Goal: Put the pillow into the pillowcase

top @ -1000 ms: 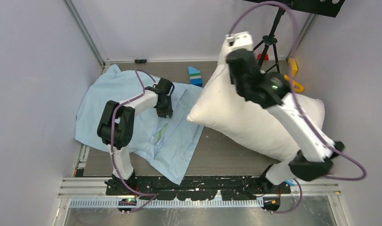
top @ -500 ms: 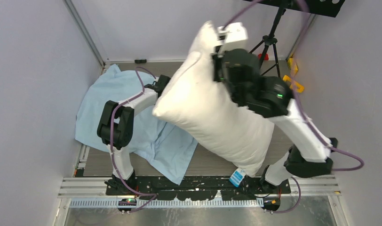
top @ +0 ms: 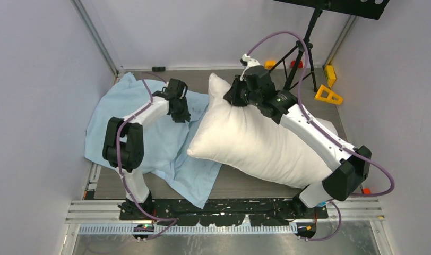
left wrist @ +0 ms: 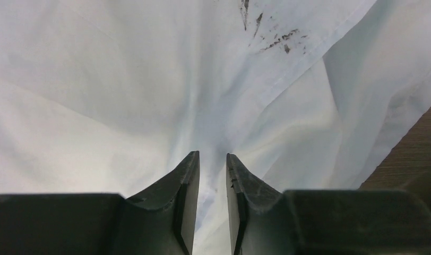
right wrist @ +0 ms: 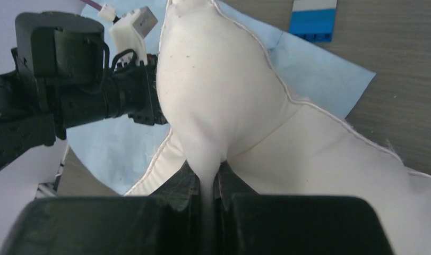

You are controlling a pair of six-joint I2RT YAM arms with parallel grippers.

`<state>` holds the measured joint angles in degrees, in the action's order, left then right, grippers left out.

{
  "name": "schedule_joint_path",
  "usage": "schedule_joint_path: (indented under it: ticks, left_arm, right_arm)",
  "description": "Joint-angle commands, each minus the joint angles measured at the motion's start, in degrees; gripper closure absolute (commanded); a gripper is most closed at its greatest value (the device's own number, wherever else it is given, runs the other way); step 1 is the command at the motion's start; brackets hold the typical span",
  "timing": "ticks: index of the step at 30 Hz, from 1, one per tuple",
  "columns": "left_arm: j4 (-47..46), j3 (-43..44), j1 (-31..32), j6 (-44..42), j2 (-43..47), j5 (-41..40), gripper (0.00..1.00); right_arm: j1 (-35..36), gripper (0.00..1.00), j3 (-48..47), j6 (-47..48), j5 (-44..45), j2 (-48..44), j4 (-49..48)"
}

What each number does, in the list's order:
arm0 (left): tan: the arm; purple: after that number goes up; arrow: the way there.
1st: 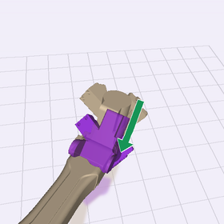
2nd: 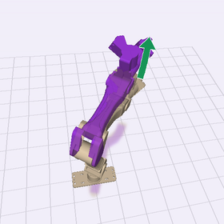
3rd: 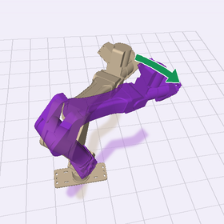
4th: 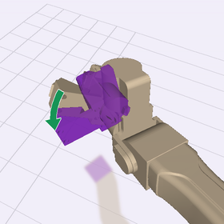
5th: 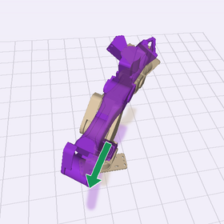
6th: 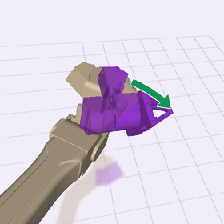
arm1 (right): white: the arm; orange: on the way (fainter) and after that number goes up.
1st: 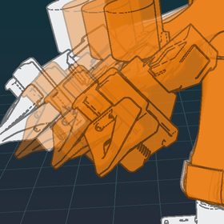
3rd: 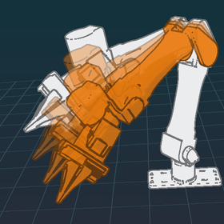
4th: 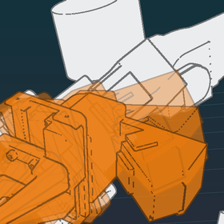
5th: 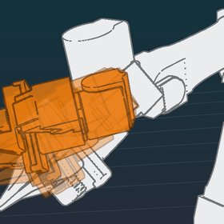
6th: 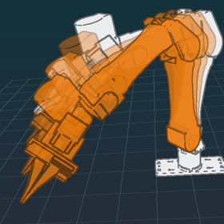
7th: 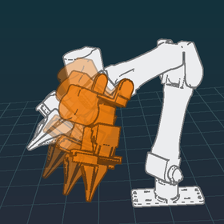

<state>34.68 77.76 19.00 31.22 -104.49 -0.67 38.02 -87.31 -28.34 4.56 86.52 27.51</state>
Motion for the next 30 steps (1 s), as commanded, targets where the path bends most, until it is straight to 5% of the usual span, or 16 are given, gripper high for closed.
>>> schedule_joint_path:
  ticks: [1,6,11,15,22,26,30]
  left_arm:
    - [-1.8,0.6,-0.4,0.4,0.4,4.9,0.71]
    - [-2.5,0.4,-0.4,0.6,-1.8,5.9,0.71]
    - [-3.0,0.0,0.2,0.6,-1.4,6.9,0.49]
    - [-2.5,0.4,0.3,0.1,-2.8,5.5,0.49]
    - [-2.6,0.9,0.3,-0.7,-6.1,4.6,0.63]
    - [-2.3,1.0,0.3,-0.9,-3.6,3.3,0.88]
    - [1.7,3.6,0.2,-2.7,0.3,-0.9,0.92]
  right_arm:
    - [-2.5,1.0,2.2,-5.0,-10.5,-5.9,-7.8]
    - [-4.7,1.0,4.1,-5.9,-13.5,-6.5,-9.0]
    - [-5.0,1.0,4.3,-5.5,-13.6,-6.6,-8.8]
    - [-5.1,1.0,3.7,-5.6,-13.8,-6.2,-8.8]
    - [-5.1,1.0,3.5,-5.6,-13.8,-5.7,-8.8]
    - [-5.1,1.0,1.9,-5.3,-15.5,-4.9,-8.0]
    - [-2.8,1.0,0.1,-4.7,-17.2,-2.6,-7.7]
